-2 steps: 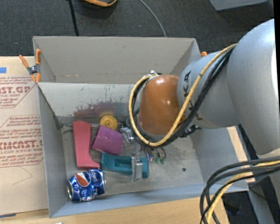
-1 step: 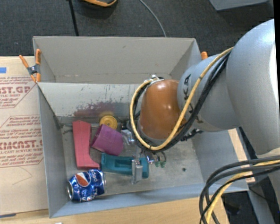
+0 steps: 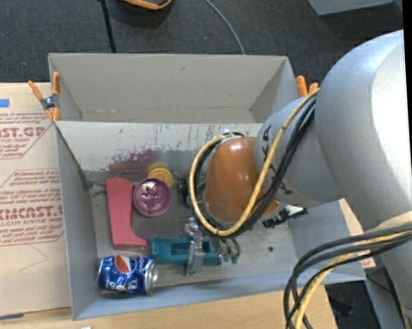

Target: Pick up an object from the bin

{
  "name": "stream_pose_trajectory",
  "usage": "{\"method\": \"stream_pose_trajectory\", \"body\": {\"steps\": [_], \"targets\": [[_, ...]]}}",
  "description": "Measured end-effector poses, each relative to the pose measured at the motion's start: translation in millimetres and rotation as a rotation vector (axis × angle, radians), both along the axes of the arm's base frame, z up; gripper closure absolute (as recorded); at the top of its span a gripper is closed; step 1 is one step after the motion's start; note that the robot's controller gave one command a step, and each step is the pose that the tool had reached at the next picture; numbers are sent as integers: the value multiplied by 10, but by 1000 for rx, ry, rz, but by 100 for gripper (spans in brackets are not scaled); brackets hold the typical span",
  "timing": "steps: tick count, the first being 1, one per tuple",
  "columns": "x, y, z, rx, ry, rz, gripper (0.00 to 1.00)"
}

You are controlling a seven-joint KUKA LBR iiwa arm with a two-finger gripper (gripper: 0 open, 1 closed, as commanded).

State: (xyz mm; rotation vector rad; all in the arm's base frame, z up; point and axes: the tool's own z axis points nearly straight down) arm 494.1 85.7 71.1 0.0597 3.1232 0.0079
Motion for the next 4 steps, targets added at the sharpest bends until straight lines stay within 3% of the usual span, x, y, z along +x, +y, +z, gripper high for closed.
{"method": "stream_pose_trajectory", "body": {"steps": [1, 2, 3, 4], "targets": [[-1, -1, 0, 0, 0, 0, 100], [165, -52, 1133, -1, 4, 35, 100], [165, -52, 1133, -1, 4, 36, 100], [134, 79, 1669, -3, 8, 67, 100]]}}
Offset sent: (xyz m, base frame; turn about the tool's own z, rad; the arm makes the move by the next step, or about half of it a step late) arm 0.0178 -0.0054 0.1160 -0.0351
